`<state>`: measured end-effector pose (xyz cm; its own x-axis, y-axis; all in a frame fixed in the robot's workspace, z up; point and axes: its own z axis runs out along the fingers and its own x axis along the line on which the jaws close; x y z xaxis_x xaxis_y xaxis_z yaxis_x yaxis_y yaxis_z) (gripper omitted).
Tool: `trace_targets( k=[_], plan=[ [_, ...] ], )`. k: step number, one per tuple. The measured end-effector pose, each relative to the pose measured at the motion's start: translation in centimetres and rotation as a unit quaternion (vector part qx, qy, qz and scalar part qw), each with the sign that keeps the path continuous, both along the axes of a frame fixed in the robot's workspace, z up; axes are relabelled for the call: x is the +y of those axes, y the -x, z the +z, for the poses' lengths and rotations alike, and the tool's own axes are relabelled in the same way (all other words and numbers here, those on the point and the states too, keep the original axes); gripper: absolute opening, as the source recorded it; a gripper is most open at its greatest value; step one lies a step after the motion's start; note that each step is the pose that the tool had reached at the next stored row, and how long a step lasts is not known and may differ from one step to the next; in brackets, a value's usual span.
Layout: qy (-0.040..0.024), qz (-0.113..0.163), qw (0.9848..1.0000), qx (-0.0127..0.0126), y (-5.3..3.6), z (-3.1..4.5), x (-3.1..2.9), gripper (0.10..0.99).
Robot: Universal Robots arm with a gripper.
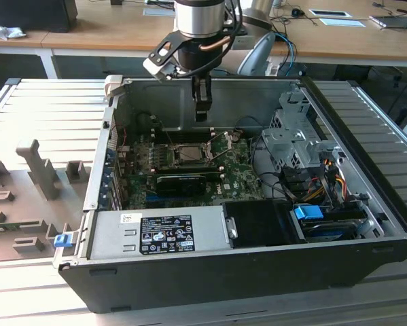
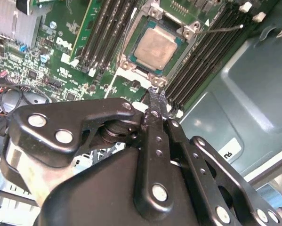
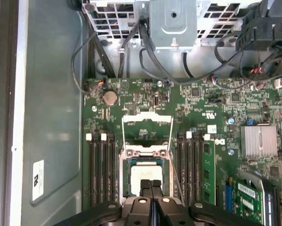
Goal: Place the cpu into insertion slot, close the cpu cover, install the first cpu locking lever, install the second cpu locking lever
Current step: 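Close the cpu cover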
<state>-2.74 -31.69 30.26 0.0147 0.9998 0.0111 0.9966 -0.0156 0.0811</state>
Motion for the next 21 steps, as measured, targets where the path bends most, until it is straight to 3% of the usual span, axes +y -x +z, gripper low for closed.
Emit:
trace_targets(
  k=[12,16,19,21],
  plan=[
    [0.0000,0.000,1.0000,0.0001,-2.20,-0.06,0.00,0.106],
    [0.0001,0.000,1.0000,0.0001,-2.31,-0.10,0.00,0.106],
    [0.0000,0.000,1.0000,0.0001,-2.32,-0.62,-0.02,0.106],
    [0.0000,0.000,1.0000,0.0001,-2.34,-1.37,-0.13,0.106]
  ],
)
